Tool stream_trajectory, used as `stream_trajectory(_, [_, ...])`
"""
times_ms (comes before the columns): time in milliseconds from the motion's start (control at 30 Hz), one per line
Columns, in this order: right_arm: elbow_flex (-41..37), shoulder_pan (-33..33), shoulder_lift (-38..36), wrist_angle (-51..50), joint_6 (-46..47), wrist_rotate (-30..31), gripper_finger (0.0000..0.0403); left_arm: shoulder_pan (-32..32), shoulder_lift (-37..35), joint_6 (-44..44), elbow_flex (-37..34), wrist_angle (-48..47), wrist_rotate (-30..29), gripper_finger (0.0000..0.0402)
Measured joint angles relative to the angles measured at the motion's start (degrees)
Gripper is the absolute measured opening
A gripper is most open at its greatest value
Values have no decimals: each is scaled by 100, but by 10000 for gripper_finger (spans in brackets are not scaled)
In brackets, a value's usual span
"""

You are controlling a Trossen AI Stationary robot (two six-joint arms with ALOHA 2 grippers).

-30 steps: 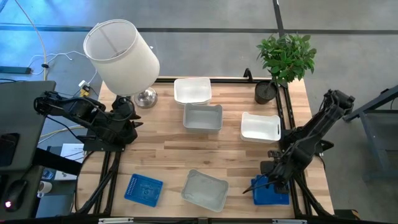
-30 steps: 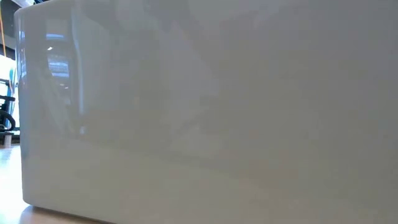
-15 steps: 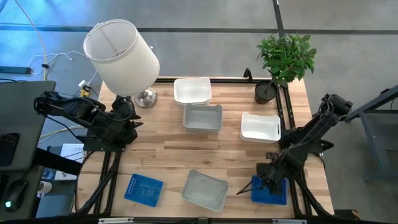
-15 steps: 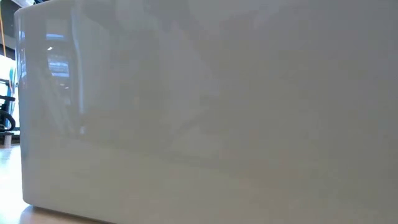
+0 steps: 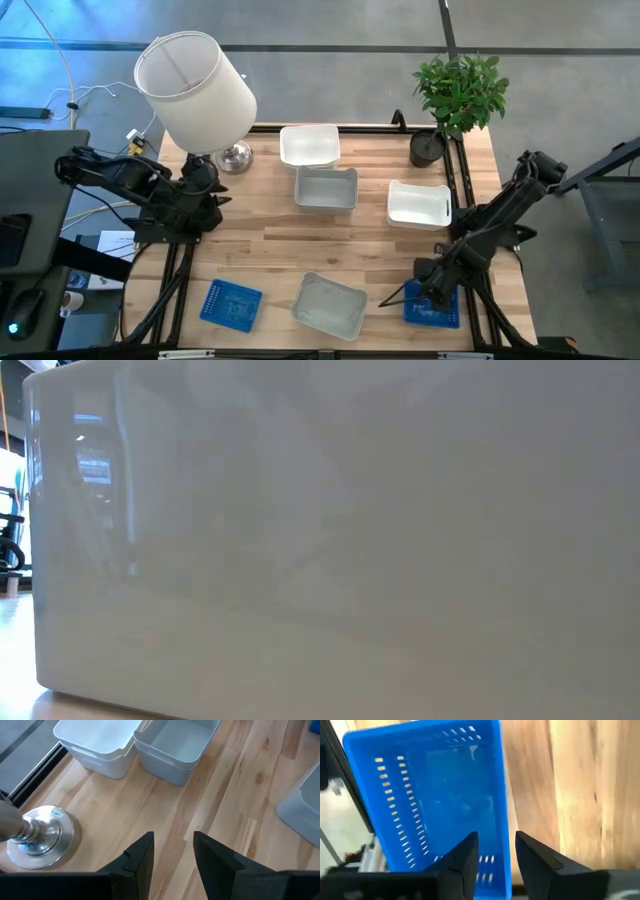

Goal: Stack baskets by color
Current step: Stack the bottom gray bin on top of the top gray bins

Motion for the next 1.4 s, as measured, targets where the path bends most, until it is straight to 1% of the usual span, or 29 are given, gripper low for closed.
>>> stream_trajectory(67, [163, 6, -39, -155, 337, 121, 122, -2, 68, 6, 0, 137, 0, 126])
stream_trajectory(100, [258, 45, -57, -163, 430, 304, 123, 0, 110, 31, 0, 233, 0, 126])
stream_trajectory(267, [653, 138, -127, -231, 428, 1541, 124, -2, 406, 496, 0, 780, 4, 126])
stream_trajectory(367, [827, 80, -133, -327, 473, 2142, 124, 0, 609, 813, 0, 1087, 44, 126])
stream_trajectory(500, [952, -91, -133, -337, 474, 2743, 124, -2, 907, 1258, 0, 1489, 171, 126])
stream_trajectory(600, [981, -294, -133, -317, 475, 3057, 124, -2, 1136, 1576, 0, 1815, 371, 126])
stream_trajectory(700, [981, -544, -133, -338, 473, 3180, 124, -4, 1369, 1996, 0, 2127, 669, 126])
stream_trajectory(1033, [981, -1488, -133, -338, 318, 3190, 124, -114, 2186, 3137, 0, 3603, 1420, 126])
stream_trajectory(1167, [981, -1795, -133, -335, 118, 3202, 124, -300, 2505, 3342, 0, 4059, 1487, 126])
stream_trajectory(1400, [981, -2150, -133, -337, -335, 3161, 124, -631, 2921, 3359, 0, 4753, 1502, 126])
